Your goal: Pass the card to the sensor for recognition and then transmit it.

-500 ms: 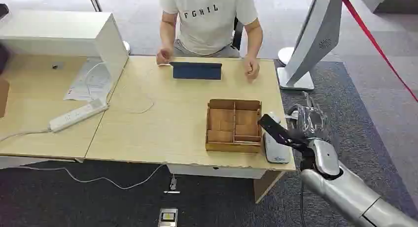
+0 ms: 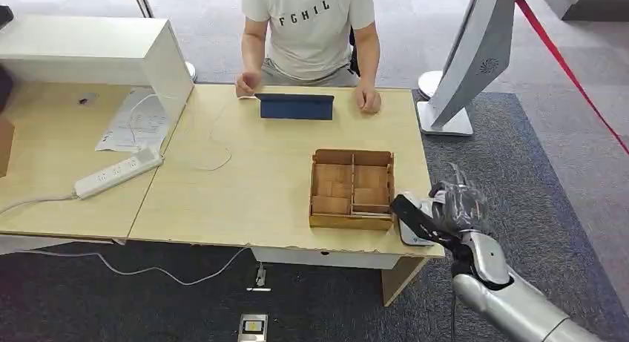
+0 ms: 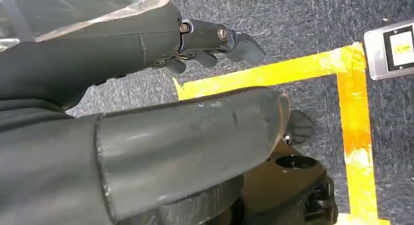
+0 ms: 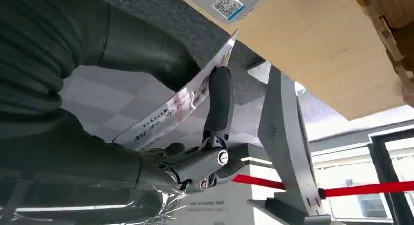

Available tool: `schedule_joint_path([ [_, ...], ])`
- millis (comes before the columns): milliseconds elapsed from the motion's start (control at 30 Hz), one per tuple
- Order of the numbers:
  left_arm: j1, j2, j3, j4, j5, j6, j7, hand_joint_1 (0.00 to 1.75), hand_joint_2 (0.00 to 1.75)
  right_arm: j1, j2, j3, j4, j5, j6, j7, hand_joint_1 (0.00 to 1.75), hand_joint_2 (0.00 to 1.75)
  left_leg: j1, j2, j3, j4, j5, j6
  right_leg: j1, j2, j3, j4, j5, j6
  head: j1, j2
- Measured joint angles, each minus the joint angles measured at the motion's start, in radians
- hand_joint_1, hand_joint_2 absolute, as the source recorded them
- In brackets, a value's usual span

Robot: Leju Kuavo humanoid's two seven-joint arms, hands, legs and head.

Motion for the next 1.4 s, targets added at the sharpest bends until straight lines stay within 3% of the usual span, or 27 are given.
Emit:
schedule_joint_path([
  [667,-0.001,0.000,0.000,0.000,0.010,0.000,0.004,0.00,0.00,0.006,0.034,-0.002,0.094,-0.041,0.021,-0.085,1.75,1.75,0.000,0.000,0.000,0.000,0.000,0.000,0.000,0.000,0.000,0.000,0.000,0.000,0.000,0.000],
  [1000,-0.001,0.000,0.000,0.000,0.002,0.000,-0.009,0.00,0.00,0.024,0.051,-0.011,0.145,-0.076,0.008,-0.105,1.75,1.75,0.000,0.000,0.000,0.000,0.000,0.000,0.000,0.000,0.000,0.000,0.000,0.000,0.000,0.000],
  [1167,-0.001,0.003,0.000,0.001,-0.009,-0.014,-0.008,0.00,0.00,0.037,0.061,-0.025,0.174,-0.112,-0.020,-0.157,1.75,1.75,0.000,0.001,0.000,0.000,0.000,0.000,0.000,0.000,0.000,0.000,0.000,0.000,0.000,0.000],
  [1400,-0.002,0.008,0.000,0.003,-0.018,-0.023,-0.004,0.00,0.00,0.043,0.066,-0.030,0.198,-0.125,-0.018,-0.174,1.75,1.75,0.000,0.000,0.000,0.000,0.000,0.000,0.000,0.000,0.000,0.000,0.000,0.000,0.000,0.000],
])
